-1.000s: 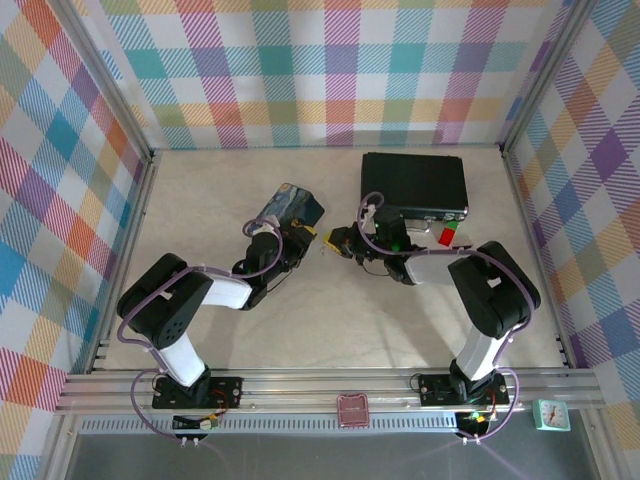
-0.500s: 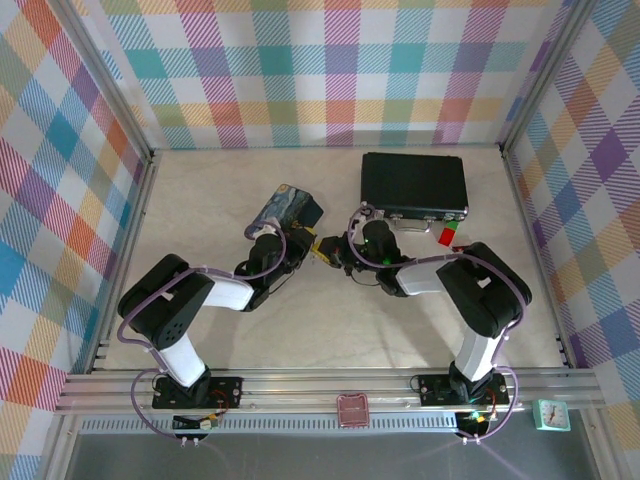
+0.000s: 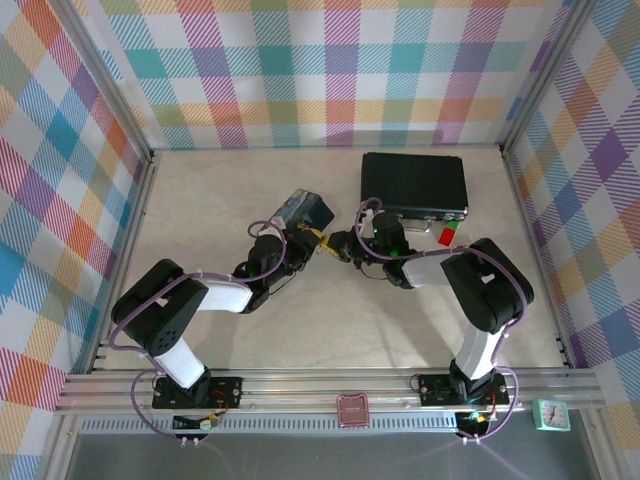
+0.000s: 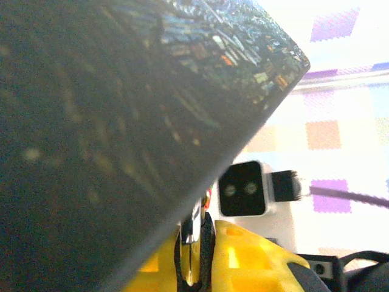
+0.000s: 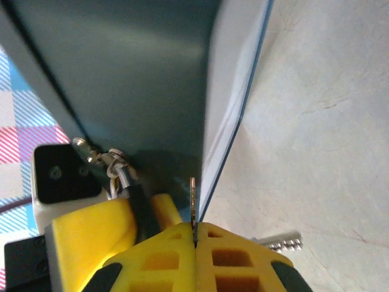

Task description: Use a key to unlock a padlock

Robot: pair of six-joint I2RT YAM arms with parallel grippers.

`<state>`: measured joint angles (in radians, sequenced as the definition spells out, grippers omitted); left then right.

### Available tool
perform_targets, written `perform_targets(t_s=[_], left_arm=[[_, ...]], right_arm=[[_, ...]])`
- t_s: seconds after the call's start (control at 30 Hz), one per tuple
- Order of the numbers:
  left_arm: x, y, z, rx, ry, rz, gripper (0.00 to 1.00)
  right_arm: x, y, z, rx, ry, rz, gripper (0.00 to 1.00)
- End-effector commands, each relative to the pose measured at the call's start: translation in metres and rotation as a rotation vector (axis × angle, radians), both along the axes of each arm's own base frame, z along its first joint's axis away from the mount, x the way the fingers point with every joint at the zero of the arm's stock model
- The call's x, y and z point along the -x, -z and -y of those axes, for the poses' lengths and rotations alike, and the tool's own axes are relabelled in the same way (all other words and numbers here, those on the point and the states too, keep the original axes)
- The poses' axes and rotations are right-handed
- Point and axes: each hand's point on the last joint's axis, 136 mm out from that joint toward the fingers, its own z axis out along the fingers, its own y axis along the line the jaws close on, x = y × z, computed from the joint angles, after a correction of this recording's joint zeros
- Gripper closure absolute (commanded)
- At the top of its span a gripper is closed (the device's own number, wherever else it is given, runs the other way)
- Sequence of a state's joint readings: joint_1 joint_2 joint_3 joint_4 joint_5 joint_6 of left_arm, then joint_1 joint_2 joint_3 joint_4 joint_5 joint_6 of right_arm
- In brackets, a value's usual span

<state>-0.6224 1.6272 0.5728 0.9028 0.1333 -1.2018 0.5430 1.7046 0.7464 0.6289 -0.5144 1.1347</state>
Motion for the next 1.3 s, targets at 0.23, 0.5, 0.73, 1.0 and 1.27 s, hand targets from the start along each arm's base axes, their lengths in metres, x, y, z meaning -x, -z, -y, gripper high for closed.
perform_targets(t_s=[0.23,0.5,0.73,1.0,1.27], left_arm=[[-0.021,0.024,-0.027,-0.244,-0.047,0.019,1.00],[-0.020,0.074,-0.035,-0.373,-0.081,-0.067,1.00],[-0.009,0.081,-0.046,-0.426,-0.087,-0.097,0.75],[0.012,0.043,-0.048,-0.452,-0.013,-0.063,0.47],[0.042,-0.045,-0.036,-0.374,0.090,0.106,0.45]], right_arm=[[0.032,0.007,0.017,0.071,-0.223,0.100,1.00],[0.059,-0.011,0.008,0.048,-0.505,0.289,1.00],[0.071,-0.029,0.012,0.066,-0.580,0.354,1.00],[0.073,-0.044,0.016,0.069,-0.614,0.393,1.00],[0.068,-0.063,0.014,0.056,-0.641,0.400,1.00]])
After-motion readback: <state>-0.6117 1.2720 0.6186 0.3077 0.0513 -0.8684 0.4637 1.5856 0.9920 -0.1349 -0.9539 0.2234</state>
